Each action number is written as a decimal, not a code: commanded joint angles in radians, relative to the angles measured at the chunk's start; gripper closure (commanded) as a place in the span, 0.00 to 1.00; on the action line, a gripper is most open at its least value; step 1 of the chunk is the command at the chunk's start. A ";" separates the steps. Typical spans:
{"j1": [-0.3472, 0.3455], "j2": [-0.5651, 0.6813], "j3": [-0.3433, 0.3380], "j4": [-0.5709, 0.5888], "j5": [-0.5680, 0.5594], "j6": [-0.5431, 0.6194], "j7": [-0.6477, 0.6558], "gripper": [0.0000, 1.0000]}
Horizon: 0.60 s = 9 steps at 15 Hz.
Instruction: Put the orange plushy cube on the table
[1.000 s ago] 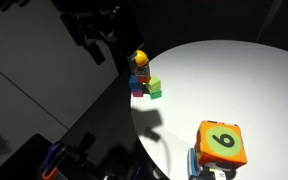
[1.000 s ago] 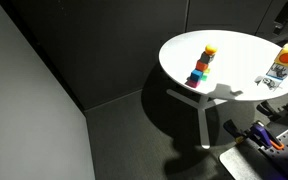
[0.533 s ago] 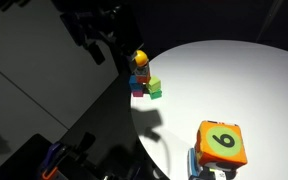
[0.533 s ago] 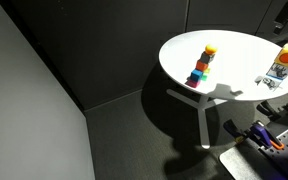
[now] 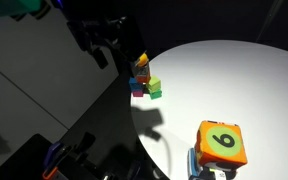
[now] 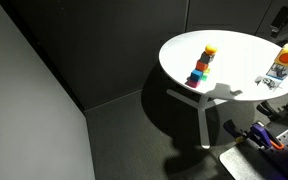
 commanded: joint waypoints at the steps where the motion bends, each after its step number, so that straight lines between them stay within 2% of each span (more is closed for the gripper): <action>1: 0.001 0.065 0.002 0.034 -0.020 0.055 0.007 0.00; 9: 0.007 0.207 -0.007 0.096 -0.012 0.194 -0.015 0.00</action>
